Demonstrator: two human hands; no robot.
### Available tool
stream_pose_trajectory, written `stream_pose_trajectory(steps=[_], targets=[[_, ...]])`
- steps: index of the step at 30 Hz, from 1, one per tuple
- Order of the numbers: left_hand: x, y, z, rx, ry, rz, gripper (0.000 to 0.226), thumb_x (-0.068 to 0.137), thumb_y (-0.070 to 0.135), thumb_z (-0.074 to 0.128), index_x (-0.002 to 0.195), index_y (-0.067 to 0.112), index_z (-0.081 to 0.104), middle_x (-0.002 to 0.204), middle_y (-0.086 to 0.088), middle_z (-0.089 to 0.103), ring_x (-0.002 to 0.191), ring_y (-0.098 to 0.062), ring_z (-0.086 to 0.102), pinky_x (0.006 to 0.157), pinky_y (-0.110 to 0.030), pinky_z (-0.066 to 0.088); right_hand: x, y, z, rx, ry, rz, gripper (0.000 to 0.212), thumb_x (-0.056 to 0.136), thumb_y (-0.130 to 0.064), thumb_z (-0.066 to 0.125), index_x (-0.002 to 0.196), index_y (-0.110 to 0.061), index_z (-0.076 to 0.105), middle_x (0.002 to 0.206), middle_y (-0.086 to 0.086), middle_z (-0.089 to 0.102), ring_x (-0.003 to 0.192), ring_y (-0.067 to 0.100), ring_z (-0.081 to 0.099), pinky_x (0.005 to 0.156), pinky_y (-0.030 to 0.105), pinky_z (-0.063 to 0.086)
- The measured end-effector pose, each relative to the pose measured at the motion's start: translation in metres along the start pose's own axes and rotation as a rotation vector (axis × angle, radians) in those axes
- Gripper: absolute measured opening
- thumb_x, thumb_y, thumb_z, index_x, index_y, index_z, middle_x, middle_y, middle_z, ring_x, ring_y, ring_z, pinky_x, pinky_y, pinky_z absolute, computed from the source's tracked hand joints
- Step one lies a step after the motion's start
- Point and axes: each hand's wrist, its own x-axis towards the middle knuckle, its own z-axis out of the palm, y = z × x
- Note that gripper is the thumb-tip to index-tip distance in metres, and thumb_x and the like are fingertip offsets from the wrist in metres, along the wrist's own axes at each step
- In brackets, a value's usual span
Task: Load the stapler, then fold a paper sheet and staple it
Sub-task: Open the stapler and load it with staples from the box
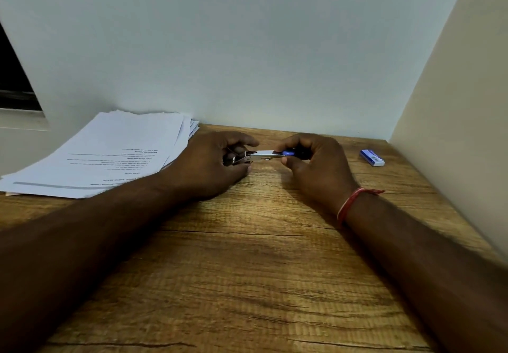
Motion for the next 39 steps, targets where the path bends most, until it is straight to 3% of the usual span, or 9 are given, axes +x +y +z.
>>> stream_pose_trajectory(steps=[5, 8, 14, 19, 26, 30, 35, 37, 39], targets=[[0.0000, -0.0013, 0.0009, -0.024, -0.035, -0.018, 0.048, 0.089, 0.021, 0.093, 0.130, 0.038, 0.074, 0.110, 0.012, 0.078, 0.093, -0.011, 0.078, 0.087, -0.026, 0.066, -0.0005, 0.0040, 0.0029, -0.038, -0.080, 0.058, 0.024, 0.093, -0.008, 0.084, 0.095, -0.031, 0.082, 0.096, -0.015, 0.078, 0.089, 0.004, 0.071, 0.078, 0.021, 0.055], [0.0002, -0.0009, -0.0002, -0.014, -0.036, -0.019, 0.050, 0.087, 0.020, 0.094, 0.128, 0.038, 0.071, 0.116, 0.016, 0.077, 0.094, -0.010, 0.079, 0.089, -0.021, 0.063, -0.0002, 0.0052, 0.0029, -0.054, -0.090, 0.079, 0.025, 0.091, -0.008, 0.086, 0.095, -0.032, 0.082, 0.096, -0.015, 0.077, 0.087, 0.005, 0.071, 0.074, 0.020, 0.053], [-0.0011, 0.0052, -0.0025, -0.049, 0.027, 0.009, 0.037, 0.088, 0.014, 0.092, 0.115, 0.033, 0.073, 0.107, 0.018, 0.077, 0.092, -0.009, 0.080, 0.073, -0.010, 0.056, 0.0019, 0.0057, 0.0030, -0.039, -0.022, 0.065, 0.025, 0.089, -0.009, 0.087, 0.093, -0.033, 0.082, 0.093, -0.014, 0.078, 0.085, 0.008, 0.073, 0.075, 0.024, 0.059], [-0.0017, 0.0000, -0.0011, -0.003, 0.000, -0.038, 0.026, 0.085, 0.025, 0.097, 0.101, 0.035, 0.079, 0.105, 0.021, 0.080, 0.096, -0.010, 0.078, 0.086, -0.031, 0.063, 0.0017, 0.0062, 0.0015, -0.115, -0.145, 0.101, 0.023, 0.089, -0.010, 0.086, 0.094, -0.032, 0.084, 0.097, -0.017, 0.077, 0.089, 0.004, 0.069, 0.074, 0.020, 0.051], [-0.0006, 0.0015, -0.0019, 0.008, 0.004, -0.039, 0.022, 0.086, 0.025, 0.097, 0.100, 0.032, 0.080, 0.101, 0.026, 0.080, 0.095, -0.011, 0.079, 0.082, -0.025, 0.059, 0.0006, 0.0021, 0.0005, -0.117, -0.151, 0.094, 0.020, 0.095, -0.013, 0.083, 0.102, -0.032, 0.082, 0.098, -0.017, 0.075, 0.091, 0.004, 0.068, 0.076, 0.021, 0.051], [-0.0008, 0.0040, 0.0000, -0.067, 0.039, -0.069, 0.014, 0.093, 0.023, 0.090, 0.100, 0.029, 0.080, 0.088, 0.021, 0.081, 0.074, -0.002, 0.075, 0.068, -0.014, 0.051, 0.0007, 0.0021, 0.0012, -0.052, -0.101, 0.067, 0.018, 0.104, -0.016, 0.072, 0.107, -0.031, 0.080, 0.103, -0.016, 0.077, 0.097, 0.000, 0.069, 0.082, 0.020, 0.051], [0.0011, 0.0063, -0.0002, -0.148, 0.021, -0.104, 0.002, 0.102, 0.020, 0.082, 0.103, 0.022, 0.080, 0.087, 0.006, 0.085, 0.082, -0.006, 0.083, 0.075, -0.018, 0.061, -0.0006, -0.0023, 0.0010, 0.023, -0.061, 0.021, 0.019, 0.111, -0.018, 0.063, 0.114, -0.027, 0.079, 0.104, -0.013, 0.074, 0.097, -0.004, 0.065, 0.076, 0.005, 0.045], [0.0015, 0.0053, -0.0012, -0.091, 0.007, -0.086, 0.007, 0.104, 0.025, 0.079, 0.099, 0.028, 0.082, 0.085, 0.009, 0.083, 0.079, -0.002, 0.079, 0.068, -0.011, 0.053, -0.0002, -0.0023, 0.0004, 0.047, -0.049, 0.013, 0.019, 0.112, -0.020, 0.061, 0.112, -0.025, 0.079, 0.100, -0.009, 0.073, 0.092, 0.000, 0.064, 0.073, 0.005, 0.046], [0.0025, 0.0027, -0.0024, -0.046, -0.001, -0.063, 0.015, 0.108, 0.029, 0.074, 0.095, 0.031, 0.083, 0.087, 0.008, 0.083, 0.083, -0.009, 0.077, 0.074, -0.022, 0.055, 0.0007, -0.0012, -0.0001, 0.069, -0.055, 0.025, 0.021, 0.113, -0.023, 0.058, 0.108, -0.021, 0.078, 0.096, 0.000, 0.072, 0.084, 0.003, 0.061, 0.072, 0.012, 0.047]])
